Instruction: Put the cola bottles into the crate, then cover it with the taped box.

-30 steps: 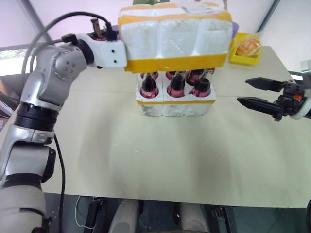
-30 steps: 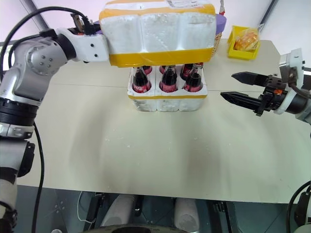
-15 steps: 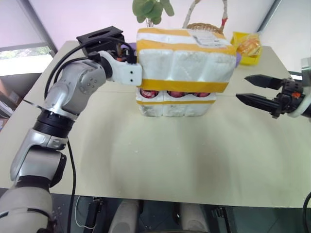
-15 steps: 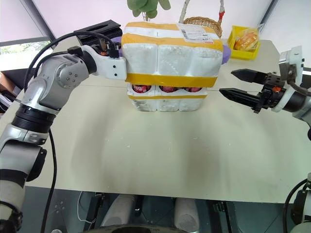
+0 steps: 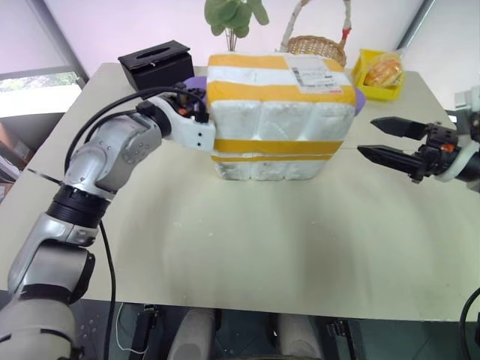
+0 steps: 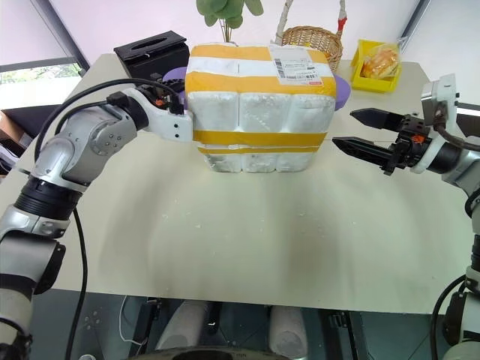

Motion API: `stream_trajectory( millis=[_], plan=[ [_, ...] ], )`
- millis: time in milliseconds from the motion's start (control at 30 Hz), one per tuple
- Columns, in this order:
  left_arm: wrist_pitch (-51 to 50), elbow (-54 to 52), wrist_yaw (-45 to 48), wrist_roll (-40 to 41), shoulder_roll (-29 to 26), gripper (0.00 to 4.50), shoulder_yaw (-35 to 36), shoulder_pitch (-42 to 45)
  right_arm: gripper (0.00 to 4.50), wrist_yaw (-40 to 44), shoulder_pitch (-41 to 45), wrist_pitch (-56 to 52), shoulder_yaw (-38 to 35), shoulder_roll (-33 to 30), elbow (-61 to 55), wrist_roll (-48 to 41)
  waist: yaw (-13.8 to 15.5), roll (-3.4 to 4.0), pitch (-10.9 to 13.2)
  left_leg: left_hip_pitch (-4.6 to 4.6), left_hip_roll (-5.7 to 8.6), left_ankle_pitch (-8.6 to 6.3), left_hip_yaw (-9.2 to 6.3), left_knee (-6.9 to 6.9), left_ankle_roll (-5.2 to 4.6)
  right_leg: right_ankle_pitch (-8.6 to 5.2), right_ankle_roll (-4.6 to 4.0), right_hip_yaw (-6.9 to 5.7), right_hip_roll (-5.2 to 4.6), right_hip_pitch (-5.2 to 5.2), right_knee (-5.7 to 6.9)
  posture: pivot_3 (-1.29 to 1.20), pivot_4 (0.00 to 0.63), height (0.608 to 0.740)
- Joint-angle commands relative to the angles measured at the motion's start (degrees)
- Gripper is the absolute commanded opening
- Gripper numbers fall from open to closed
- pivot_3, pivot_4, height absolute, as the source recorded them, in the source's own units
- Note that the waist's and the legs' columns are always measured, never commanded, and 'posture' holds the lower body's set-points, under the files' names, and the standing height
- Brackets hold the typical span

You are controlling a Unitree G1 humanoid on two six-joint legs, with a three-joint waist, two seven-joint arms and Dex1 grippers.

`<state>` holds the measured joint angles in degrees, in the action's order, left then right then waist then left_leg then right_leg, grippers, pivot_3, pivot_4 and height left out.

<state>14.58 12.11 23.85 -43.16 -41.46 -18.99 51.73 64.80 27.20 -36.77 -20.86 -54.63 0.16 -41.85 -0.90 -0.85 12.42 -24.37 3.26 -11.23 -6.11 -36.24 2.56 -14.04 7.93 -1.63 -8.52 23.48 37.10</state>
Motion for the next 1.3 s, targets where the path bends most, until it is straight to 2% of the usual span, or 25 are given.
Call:
stream_trajectory(
  millis=[33,167,200,533,733,800,867,967,1033,1067,1167,1300],
  plan=[
    [0.92,0.43,-1.67,-0.65,0.05,1.98,0.38,-0.21,4.5,-0.14,1.37,0.92,-0.97,0.08,-0.65,-0.56,-0.02,0.0,0.0,0.0,0.0,0.0,0.0,0.0,0.0,0.0,0.0,0.0,0.0,0.0,0.0,0.0,0.15,0.74],
    [0.74,-0.14,-1.28,0.43,0.07,4.09,1.2,-1.98,4.5,-0.26,1.38,0.92,-0.9,0.15,-0.71,-0.65,-0.02,0.0,0.0,0.0,0.0,0.0,0.0,0.0,0.0,0.0,0.0,0.0,0.0,0.0,0.01,0.0,0.15,0.74],
    [0.6,-0.59,-0.95,0.79,0.02,4.44,1.47,-2.48,4.5,-0.24,1.37,0.9,-0.93,0.12,-0.68,-0.68,0.0,0.0,0.0,0.0,0.0,0.0,0.0,0.0,0.0,0.0,0.0,0.0,0.0,0.0,0.01,0.0,0.15,0.74],
    [-0.33,-13.95,5.61,9.51,-4.63,4.44,8.54,-13.51,4.5,0.69,2.96,1.22,0.75,-0.11,1.36,0.17,-0.12,0.01,0.0,0.01,-0.01,0.0,-0.01,0.0,0.0,0.01,-0.01,0.01,0.0,0.01,0.02,0.0,0.15,0.74],
    [-6.91,-25.91,14.19,26.72,-5.18,4.44,17.79,-21.3,4.5,2.18,3.9,2.33,2.22,-0.39,3.97,1.67,0.04,0.02,-0.01,0.0,-0.01,0.0,-0.02,0.0,0.0,0.01,-0.02,0.01,-0.01,0.0,-0.01,0.0,0.15,0.74],
    [-13.06,-29.65,18.11,35.67,-5.33,4.44,22.58,-23.69,4.5,2.98,3.62,3.08,2.69,-0.93,5.01,2.7,0.12,0.02,-0.01,0.0,-0.01,0.0,-0.03,0.0,0.0,0.0,-0.03,-0.01,-0.01,0.0,-0.02,0.0,0.15,0.74],
    [-23.59,-32.48,22.45,48.43,-5.05,4.44,29.14,-25.89,4.5,3.82,3.31,3.72,2.76,-1.44,6.26,3.51,0.04,0.02,-0.01,0.0,-0.01,0.0,-0.03,0.0,0.0,0.0,-0.03,-0.01,-0.01,-0.01,-0.02,0.0,0.15,0.74],
    [-47.37,-32.28,23.7,68.8,-4.98,4.44,40.9,-25.37,4.5,4.95,3.2,4.92,2.89,-2.21,8.8,4.91,-0.28,0.02,-0.01,0.04,-0.04,0.0,-0.04,0.0,0.0,0.0,-0.03,-0.01,0.02,-0.01,0.02,0.0,0.15,0.74],
    [-63.47,-29.77,25.54,83.27,-7.65,4.44,48.99,-25.03,4.5,6.05,2.7,6.25,3.2,-2.79,10.48,6.28,-0.42,0.02,-0.01,0.08,-0.09,0.0,-0.08,0.0,0.0,-0.01,-0.02,-0.01,0.11,-0.02,0.03,0.0,0.15,0.74],
    [-68.12,-28.71,28.36,88.04,-9.65,4.44,52.14,-26.39,4.5,6.67,2.43,6.98,3.44,-3.04,11.28,7.0,-0.6,0.02,-0.01,0.09,-0.11,0.0,-0.08,0.0,0.0,-0.02,-0.02,0.0,0.14,-0.03,0.04,0.0,0.15,0.74],
    [-74.07,-26.88,34.04,94.34,-14.97,4.44,56.46,-30.87,4.5,8.07,2.54,8.34,4.0,-3.26,13.62,8.42,-1.42,0.03,-0.01,0.09,-0.15,0.0,-0.08,0.03,0.0,-0.03,-0.05,0.01,0.21,-0.04,0.01,0.0,0.15,0.74],
    [-74.87,-25.6,39.95,96.12,-19.73,4.44,57.0,-36.19,4.5,9.54,2.42,8.85,4.35,-3.34,14.52,9.16,-1.5,0.04,-0.01,0.13,-0.18,0.0,-0.07,0.03,0.0,0.0,-0.12,0.02,0.22,-0.05,0.01,0.0,0.15,0.74]
  ],
)
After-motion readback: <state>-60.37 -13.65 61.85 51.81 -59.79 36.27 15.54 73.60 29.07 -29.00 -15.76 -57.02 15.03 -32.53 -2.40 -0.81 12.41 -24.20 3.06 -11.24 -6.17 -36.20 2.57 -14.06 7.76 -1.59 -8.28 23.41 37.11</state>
